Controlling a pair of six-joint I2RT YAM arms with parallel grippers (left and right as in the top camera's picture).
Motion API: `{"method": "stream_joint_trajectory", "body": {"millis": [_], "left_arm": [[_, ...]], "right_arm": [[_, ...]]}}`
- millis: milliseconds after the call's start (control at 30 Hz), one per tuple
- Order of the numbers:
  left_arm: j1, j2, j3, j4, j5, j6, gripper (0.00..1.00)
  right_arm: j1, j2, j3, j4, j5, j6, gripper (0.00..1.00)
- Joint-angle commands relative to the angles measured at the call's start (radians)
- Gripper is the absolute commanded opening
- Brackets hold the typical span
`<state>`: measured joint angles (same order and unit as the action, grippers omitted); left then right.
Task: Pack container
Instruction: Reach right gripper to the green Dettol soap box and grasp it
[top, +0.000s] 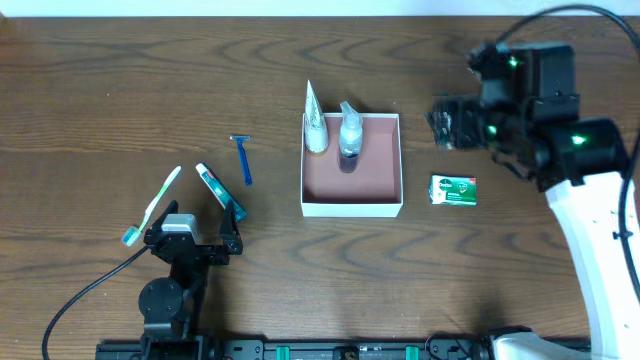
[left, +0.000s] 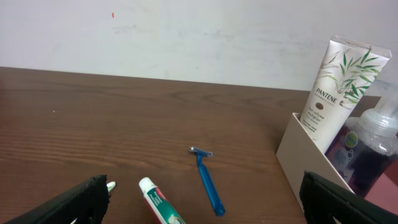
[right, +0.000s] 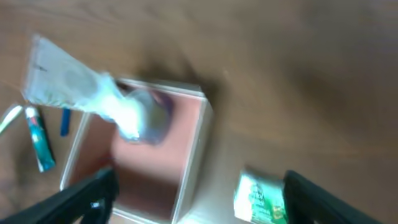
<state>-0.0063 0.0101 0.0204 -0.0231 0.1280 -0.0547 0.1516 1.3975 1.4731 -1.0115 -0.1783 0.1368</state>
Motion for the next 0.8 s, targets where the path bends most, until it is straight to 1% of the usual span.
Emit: {"method": "stream_joint_trajectory", "body": {"millis": [0,33,133,267,467,767], "left_arm": [[0.006,-0.005,-0.016,-0.036,0.018,-0.002,0.98],[0.006,-0.005,-0.016,-0.036,0.018,-0.002,0.98],[0.006,-0.005,-0.016,-0.036,0.018,-0.002,0.98],[0.006,-0.005,-0.016,-0.036,0.018,-0.002,0.98],[0.006,-0.005,-0.016,-0.036,0.018,-0.002,0.98],[0.006,-0.005,-0.016,-0.036,0.018,-0.002,0.98]], "right_arm": [[-0.037,0.024,0.002,-0.12,0.091,0.082,0.98],[-0.046,0.036,0.002,-0.159,0.096,0.096,0.99],[-0.06,0.078,0.002,-0.222,0.095,0.103,0.99],[-0.06,0.137,0.002,-0.249,0.097,0.103,0.99],[-0.06,0.253,-0.023,-0.223,0.157,0.148,0.99],[-0.062,0.432,-0.077,-0.154,0.156,0.163,0.99]]}}
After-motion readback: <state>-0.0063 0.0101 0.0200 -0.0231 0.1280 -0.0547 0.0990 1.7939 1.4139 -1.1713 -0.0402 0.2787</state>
